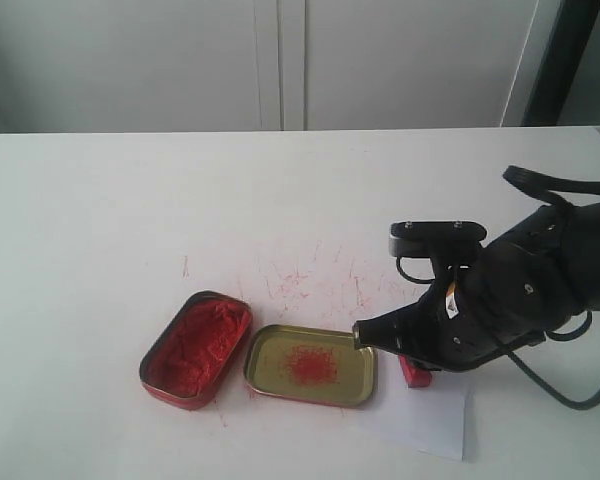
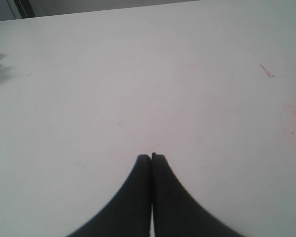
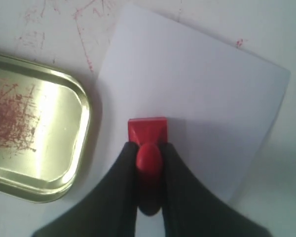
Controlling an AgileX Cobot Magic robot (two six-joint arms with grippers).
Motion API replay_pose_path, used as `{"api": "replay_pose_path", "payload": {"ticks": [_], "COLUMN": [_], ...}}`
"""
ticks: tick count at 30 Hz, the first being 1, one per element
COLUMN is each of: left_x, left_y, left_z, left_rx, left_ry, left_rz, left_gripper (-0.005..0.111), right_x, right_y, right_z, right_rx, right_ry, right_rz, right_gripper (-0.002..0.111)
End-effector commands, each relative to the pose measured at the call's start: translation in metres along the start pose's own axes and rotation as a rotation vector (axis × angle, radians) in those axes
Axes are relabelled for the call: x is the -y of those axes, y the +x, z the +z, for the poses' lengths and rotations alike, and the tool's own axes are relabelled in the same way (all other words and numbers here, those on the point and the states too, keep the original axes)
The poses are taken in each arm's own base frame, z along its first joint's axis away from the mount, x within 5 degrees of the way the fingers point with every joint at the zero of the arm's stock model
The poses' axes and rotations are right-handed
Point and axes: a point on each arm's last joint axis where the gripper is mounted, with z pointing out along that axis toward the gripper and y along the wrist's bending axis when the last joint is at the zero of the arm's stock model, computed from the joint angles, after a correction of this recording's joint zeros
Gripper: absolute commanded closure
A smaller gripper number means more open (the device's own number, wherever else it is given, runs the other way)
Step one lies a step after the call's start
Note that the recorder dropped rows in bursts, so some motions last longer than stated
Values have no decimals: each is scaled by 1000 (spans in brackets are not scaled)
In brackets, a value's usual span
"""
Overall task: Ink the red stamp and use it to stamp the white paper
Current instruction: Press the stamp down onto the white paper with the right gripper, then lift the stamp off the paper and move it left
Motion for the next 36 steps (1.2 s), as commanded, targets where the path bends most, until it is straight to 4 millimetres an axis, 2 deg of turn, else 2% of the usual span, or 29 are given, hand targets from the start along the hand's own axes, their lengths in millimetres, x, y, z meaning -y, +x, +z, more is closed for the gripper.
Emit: {"api": "replay_pose_path", "payload": {"ticks": [1,7,16,24,36], "left_x": [0,0,0,0,0], "left_y": [0,0,0,0,0], "left_z": [0,0,0,0,0], "left_rx": [0,0,0,0,0], "left_ry": [3,3,3,3,3], "left_rz": [-9,-9,-9,-9,-9], "left_gripper": [107,107,107,107,107], "right_x": [0,0,-3,-5,-17], "right_y": [-1,-3,-9,-13,-39], "right_z": [-2,-6,-21,-25,-37], "right_rx": [20,33,100,143,224], "right_ry": [-11,-18,-50,-85,-126], "right_rz": [16,18,19,40,40], "right_gripper": [108,108,108,108,108]}}
